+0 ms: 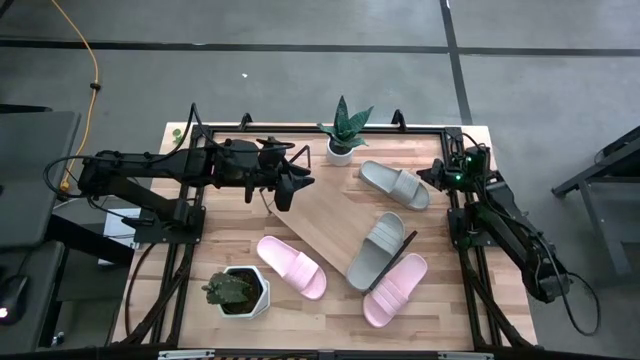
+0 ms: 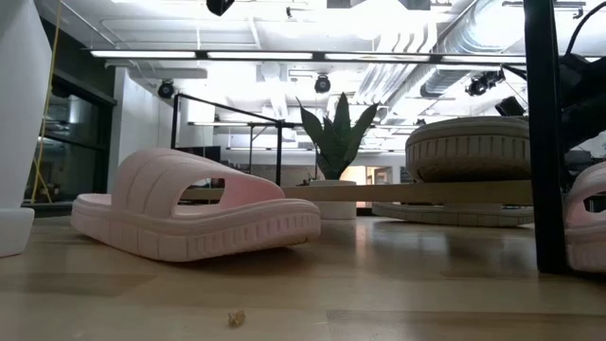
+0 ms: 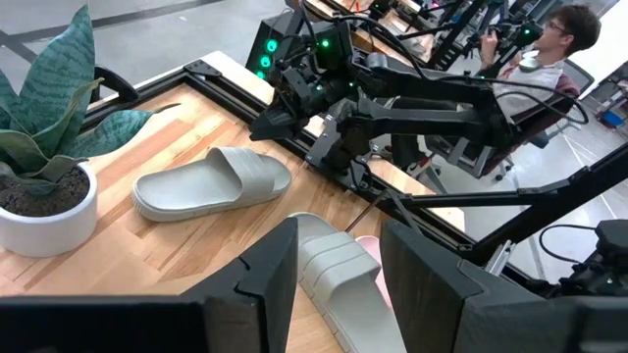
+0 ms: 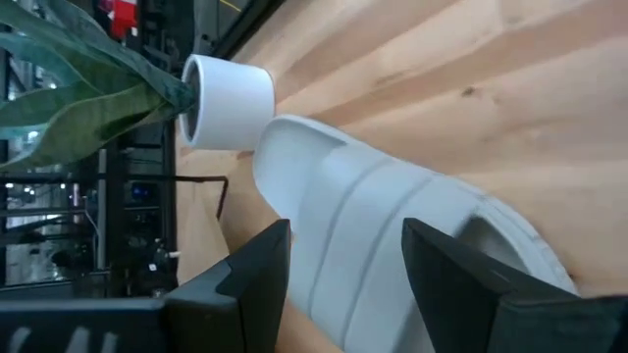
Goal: Pick and place slides into the shelf
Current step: Put the gray slide on the shelf
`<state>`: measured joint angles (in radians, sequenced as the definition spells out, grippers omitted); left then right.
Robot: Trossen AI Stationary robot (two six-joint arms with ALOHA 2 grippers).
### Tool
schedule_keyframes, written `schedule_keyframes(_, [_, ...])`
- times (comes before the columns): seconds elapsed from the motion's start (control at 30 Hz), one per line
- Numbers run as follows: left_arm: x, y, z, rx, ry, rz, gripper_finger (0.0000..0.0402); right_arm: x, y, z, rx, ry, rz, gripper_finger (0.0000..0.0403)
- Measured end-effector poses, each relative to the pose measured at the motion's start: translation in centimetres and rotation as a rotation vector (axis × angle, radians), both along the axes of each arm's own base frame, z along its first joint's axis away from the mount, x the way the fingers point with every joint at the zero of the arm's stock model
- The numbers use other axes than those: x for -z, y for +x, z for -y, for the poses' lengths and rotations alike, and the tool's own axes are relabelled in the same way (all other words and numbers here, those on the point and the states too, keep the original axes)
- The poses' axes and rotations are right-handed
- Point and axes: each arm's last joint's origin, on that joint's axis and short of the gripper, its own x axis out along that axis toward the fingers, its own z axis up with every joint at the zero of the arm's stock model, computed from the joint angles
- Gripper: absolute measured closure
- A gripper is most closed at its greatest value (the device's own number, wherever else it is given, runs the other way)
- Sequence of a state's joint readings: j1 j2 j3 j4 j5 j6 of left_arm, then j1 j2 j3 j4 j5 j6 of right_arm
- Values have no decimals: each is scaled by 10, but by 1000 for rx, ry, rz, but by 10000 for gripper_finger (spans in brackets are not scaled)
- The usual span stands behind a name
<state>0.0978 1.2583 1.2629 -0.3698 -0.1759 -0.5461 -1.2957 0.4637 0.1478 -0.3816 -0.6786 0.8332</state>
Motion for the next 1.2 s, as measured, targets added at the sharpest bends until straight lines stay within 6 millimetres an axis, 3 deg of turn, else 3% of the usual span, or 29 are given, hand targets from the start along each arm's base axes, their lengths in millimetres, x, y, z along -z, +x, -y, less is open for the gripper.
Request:
schedule_keyframes(0.43, [0, 0, 0, -4, -10, 3, 266, 3, 3, 5, -44, 36, 23, 214])
schedule_keyframes(1.2, [0, 0, 0, -4, -10, 3, 266, 9, 2, -4, -114, 133, 30, 214])
